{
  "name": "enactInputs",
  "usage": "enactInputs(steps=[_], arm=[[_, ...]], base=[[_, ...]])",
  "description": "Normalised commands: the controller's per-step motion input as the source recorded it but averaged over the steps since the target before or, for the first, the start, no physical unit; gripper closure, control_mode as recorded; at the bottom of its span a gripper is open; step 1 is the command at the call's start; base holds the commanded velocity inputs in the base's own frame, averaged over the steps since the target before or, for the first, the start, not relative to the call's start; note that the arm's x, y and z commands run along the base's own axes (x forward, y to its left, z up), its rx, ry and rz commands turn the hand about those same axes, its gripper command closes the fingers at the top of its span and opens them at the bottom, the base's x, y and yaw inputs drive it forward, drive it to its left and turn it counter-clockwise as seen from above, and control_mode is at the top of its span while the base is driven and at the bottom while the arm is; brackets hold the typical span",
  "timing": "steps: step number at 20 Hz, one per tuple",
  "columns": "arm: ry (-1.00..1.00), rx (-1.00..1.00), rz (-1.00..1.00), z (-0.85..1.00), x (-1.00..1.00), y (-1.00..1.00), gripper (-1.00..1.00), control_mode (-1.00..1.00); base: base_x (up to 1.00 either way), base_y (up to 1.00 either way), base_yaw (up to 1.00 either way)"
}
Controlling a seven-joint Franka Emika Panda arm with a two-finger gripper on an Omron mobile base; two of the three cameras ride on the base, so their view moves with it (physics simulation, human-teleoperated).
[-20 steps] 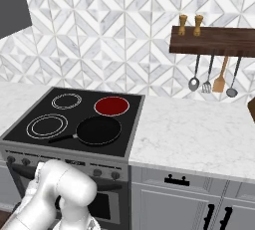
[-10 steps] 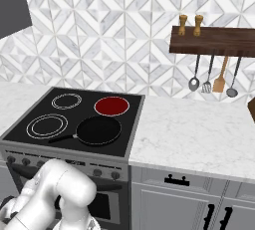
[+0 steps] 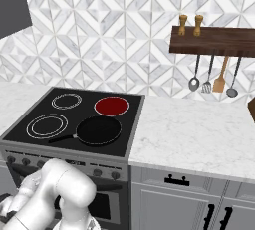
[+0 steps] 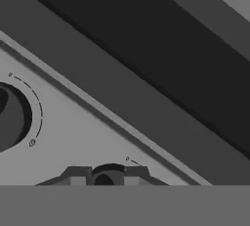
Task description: Turn off the rear right burner of the stove.
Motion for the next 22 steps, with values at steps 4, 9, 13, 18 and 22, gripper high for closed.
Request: enactInputs(steps=[4, 9, 13, 18, 22], arm=[[-0.14, 0.43, -0.02, 0.00, 0.79, 0.47, 1.00, -1.00], [-0.15, 0.58, -0.12, 0.00, 0.59, 0.20, 1.00, -1.00], [-0.17, 0.65, -0.28, 0.00, 0.53, 0.00, 1.00, -1.00], [-0.20, 0.65, -0.38, 0.00, 0.60, 0.00, 1.00, -1.00], [-0.24, 0.67, -0.52, -0.01, 0.48, 0.00, 1.00, -1.00]], base=[[0.00, 0.00, 0.00], [0.00, 0.00, 0.00], [0.00, 0.00, 0.00], [0.00, 0.00, 0.00], [0.00, 0.00, 0.00]])
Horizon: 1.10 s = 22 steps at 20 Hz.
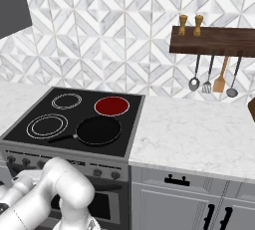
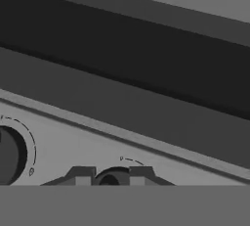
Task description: Turn off the rear right burner of the stove.
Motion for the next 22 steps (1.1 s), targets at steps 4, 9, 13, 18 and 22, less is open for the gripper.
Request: enactInputs(steps=[4, 9, 13, 18, 22], arm=[[-0.22, 0.67, -0.67, -0.35, 0.24, 0.00, 1.00, -1.00], [-0.20, 0.69, -0.76, -0.52, 0.12, 0.00, 1.00, -1.00], [-0.17, 0.72, -0.75, -0.61, 0.23, 0.00, 1.00, -1.00], [-0.31, 0.61, -0.72, -0.12, 0.48, -0.10, 1.00, -1.00], [-0.46, 0.32, -0.40, 0.02, 0.51, -0.77, 1.00, -1.00]], base=[[0.00, 0.00, 0.00], [0.00, 0.00, 0.00], [0.00, 0.00, 0.00], [0.00, 0.00, 0.00], [0.00, 0.00, 0.00]])
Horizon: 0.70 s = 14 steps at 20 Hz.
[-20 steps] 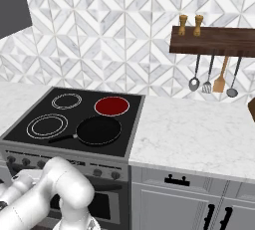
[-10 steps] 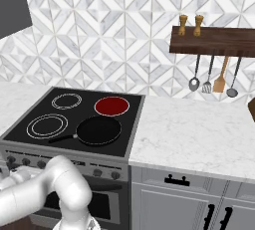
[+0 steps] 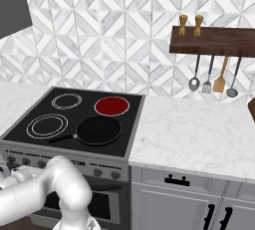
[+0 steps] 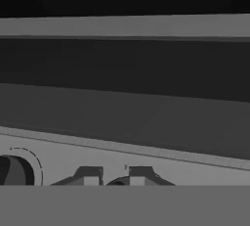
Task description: Turn off the rear right burner of the stove.
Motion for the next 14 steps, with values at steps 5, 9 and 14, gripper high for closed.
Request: enactInputs(steps=[5, 9, 14], arm=[[-0.65, 0.19, -0.28, 0.07, 0.41, -0.60, 1.00, -1.00], [-0.64, 0.69, -0.27, -0.34, 0.29, -0.02, 1.00, -1.00], [-0.47, 0.90, -0.38, -0.59, 0.31, -0.01, 1.00, -1.00]], base=[[0.00, 0.00, 0.00], [0.00, 0.00, 0.00], [0.00, 0.00, 0.00]])
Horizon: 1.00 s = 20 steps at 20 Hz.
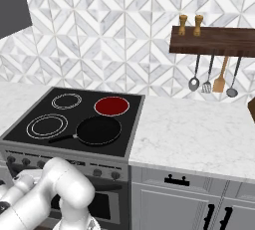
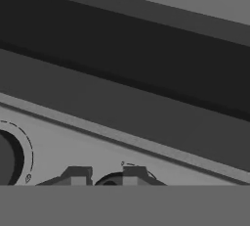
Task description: Turn off the rear right burner of the stove.
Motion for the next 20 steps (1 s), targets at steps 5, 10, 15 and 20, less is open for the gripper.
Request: enactInputs(steps=[5, 10, 15, 20], arm=[[-0.39, 1.00, -0.52, -0.58, 0.07, 0.00, 1.00, -1.00], [-0.33, 1.00, -0.55, -0.65, 0.04, 0.02, 1.00, -1.00], [-0.21, 0.63, -0.35, -1.00, -0.16, 0.78, 1.00, -1.00], [-0.14, 0.49, -0.02, -1.00, -0.46, 1.00, 1.00, -1.00]], base=[[0.00, 0.00, 0.00], [0.00, 0.00, 0.00], [0.00, 0.00, 0.00], [0.00, 0.00, 0.00]])
